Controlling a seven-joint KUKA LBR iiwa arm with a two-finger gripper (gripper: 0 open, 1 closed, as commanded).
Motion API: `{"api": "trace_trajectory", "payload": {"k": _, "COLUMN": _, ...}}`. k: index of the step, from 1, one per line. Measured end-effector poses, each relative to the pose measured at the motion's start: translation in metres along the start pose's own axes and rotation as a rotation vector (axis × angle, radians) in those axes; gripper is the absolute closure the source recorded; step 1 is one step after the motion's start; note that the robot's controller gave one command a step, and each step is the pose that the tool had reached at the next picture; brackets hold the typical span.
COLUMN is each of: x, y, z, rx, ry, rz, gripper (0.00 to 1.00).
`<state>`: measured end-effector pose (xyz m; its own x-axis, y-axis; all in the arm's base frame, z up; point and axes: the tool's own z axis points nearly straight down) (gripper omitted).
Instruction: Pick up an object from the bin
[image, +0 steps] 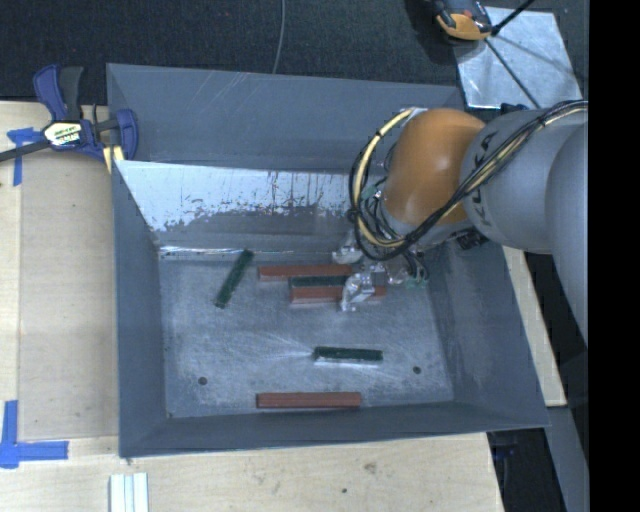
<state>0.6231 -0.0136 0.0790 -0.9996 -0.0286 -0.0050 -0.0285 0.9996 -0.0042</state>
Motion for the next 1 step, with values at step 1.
{"api": "trace_trajectory", "payload": {"k": 1, "x": 0.0024, "y": 0.0007, "z": -0.0155, "rx": -0.003, "ry": 0.008, "rz": 0.0, "gripper": 1.0}}
